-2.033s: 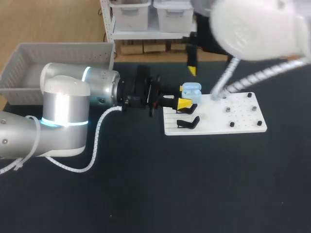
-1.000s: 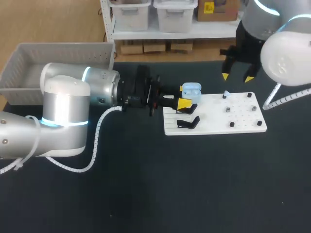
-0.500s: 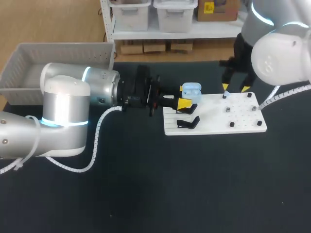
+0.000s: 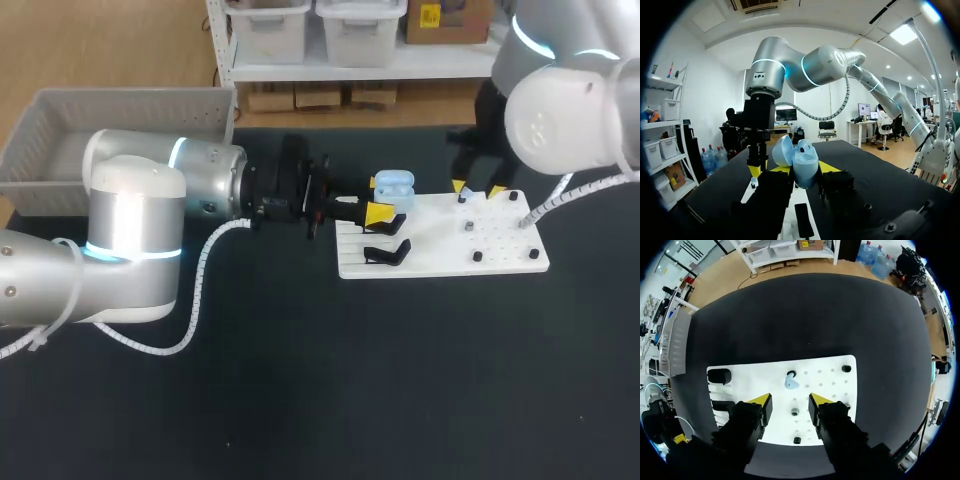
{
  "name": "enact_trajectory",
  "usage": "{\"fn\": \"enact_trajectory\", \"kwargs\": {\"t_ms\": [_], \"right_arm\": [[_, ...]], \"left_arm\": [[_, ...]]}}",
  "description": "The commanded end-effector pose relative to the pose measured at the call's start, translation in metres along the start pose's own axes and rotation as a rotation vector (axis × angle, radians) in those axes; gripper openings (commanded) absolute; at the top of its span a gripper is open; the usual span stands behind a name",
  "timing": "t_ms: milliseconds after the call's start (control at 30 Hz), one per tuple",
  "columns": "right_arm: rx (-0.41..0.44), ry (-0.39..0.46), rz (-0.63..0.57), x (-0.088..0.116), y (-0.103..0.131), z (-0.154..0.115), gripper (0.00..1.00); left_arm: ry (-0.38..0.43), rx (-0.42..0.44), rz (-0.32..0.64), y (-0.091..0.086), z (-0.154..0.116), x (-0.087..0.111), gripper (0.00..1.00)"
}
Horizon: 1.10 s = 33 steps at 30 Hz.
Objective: Pick up each earbud case from the left stands, insert the matching earbuds, close the lid, and place the case in the box.
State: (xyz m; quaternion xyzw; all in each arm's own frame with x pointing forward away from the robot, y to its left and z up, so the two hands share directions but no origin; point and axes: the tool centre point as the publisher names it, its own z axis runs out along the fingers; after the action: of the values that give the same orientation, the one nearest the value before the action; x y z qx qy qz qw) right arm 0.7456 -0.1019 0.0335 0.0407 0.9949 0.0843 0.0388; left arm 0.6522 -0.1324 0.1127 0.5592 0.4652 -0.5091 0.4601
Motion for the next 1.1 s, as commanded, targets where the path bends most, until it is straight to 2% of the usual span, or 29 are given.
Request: {"fn": "enact_trajectory", "kwargs": {"t_ms": [33,1100], "right_arm": [[0.0,0.01,0.004,-0.003,0.001,0.005,0.46],[-0.012,0.011,0.038,-0.014,0.0,0.019,0.3]], "left_arm": [[0.002,0.003,-0.001,0.001,0.0,0.0,0.0],[0.002,0.003,-0.001,0.001,0.0,0.0,0.0]]}}
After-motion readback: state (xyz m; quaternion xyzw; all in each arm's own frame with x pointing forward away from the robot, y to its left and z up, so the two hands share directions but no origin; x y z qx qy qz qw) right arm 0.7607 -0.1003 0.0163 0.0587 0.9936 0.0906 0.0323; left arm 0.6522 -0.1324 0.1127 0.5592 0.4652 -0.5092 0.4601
